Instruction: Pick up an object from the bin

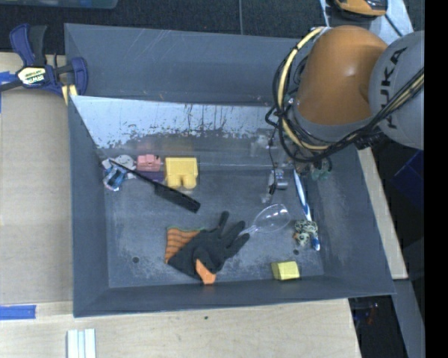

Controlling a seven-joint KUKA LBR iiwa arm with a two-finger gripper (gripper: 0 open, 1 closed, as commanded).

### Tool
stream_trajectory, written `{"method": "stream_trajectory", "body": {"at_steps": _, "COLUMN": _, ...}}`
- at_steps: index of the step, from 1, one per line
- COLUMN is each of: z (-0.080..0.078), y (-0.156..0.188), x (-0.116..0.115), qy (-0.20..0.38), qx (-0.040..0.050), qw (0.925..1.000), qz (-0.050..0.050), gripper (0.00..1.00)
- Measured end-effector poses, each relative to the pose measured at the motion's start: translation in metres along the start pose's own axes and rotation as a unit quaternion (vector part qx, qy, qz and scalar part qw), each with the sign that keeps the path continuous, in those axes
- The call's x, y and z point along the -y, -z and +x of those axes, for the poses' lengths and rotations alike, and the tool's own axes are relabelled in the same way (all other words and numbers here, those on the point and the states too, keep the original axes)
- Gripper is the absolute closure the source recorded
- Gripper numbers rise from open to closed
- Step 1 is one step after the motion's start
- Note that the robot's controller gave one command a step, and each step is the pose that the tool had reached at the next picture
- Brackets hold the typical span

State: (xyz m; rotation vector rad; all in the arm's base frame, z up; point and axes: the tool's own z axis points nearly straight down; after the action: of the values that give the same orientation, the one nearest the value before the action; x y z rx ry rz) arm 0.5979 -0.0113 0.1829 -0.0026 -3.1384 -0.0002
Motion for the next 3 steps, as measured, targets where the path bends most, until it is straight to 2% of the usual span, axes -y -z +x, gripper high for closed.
{"method": "stream_trajectory", "body": {"at_steps": 1, "z": -0.002, "y": 0.004, "x": 0.0, "qy": 0.0, "qx": 0.0036, "qw": 1.0, "qz": 0.0, "gripper": 0.0}}
{"method": "stream_trajectory", "body": {"at_steps": 2, "z": 0.019, "y": -0.051, "x": -0.003, "qy": 0.136, "qx": 0.0066, "qw": 0.9906, "qz": 0.001, "gripper": 0.0}}
{"method": "stream_trajectory", "body": {"at_steps": 3, "z": 0.043, "y": -0.058, "x": -0.006, "qy": 0.289, "qx": 0.003, "qw": 0.9572, "qz": 0.001, "gripper": 0.0}}
